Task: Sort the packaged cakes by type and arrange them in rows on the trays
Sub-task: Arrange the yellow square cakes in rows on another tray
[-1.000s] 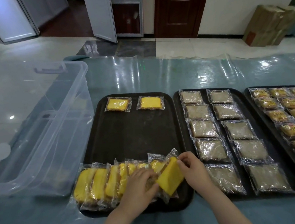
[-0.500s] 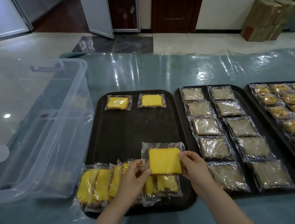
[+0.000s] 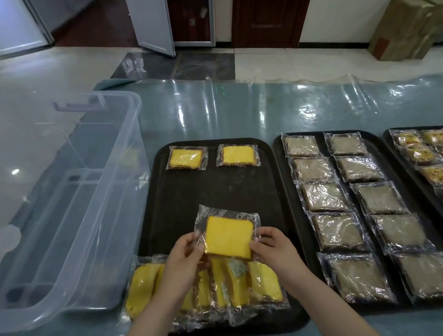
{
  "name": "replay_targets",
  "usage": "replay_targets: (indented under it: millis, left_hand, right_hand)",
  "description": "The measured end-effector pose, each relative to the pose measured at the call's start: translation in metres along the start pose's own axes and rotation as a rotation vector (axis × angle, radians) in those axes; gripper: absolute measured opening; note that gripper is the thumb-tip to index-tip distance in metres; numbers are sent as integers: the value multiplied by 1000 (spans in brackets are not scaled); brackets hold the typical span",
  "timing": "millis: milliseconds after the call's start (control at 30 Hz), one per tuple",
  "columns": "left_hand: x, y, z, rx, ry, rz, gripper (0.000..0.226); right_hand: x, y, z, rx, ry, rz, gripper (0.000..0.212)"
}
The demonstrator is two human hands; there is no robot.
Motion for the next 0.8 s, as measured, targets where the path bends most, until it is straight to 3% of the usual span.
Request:
replay_targets:
  millis: [200,400,567,800]
  left_hand:
    - [-14,-23,-20,-57,35,-197,30]
    - [-15,-44,-45,-49,-16,-525,47]
    - [-7,-70,-63,-74,-106,-1020,50]
    - [5,-68,-73,-8,-196,-1128,57]
  right_hand:
    - [29,9,-21,-15,-53,99,28]
    - [42,17,-56,-29,-37,212,29]
    - [39,23,-90,-33,4,311,27]
    - [28,31,-139,-47,65,253,28]
Point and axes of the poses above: each hand's wrist, its own z-axis away from the middle knuckle, its own y-axis out of the palm, x = y × z, the point moved 10 cm from there along -z, towards the middle knuckle, and after that the axes turned 13 degrees about x, right-handed, at the moved point
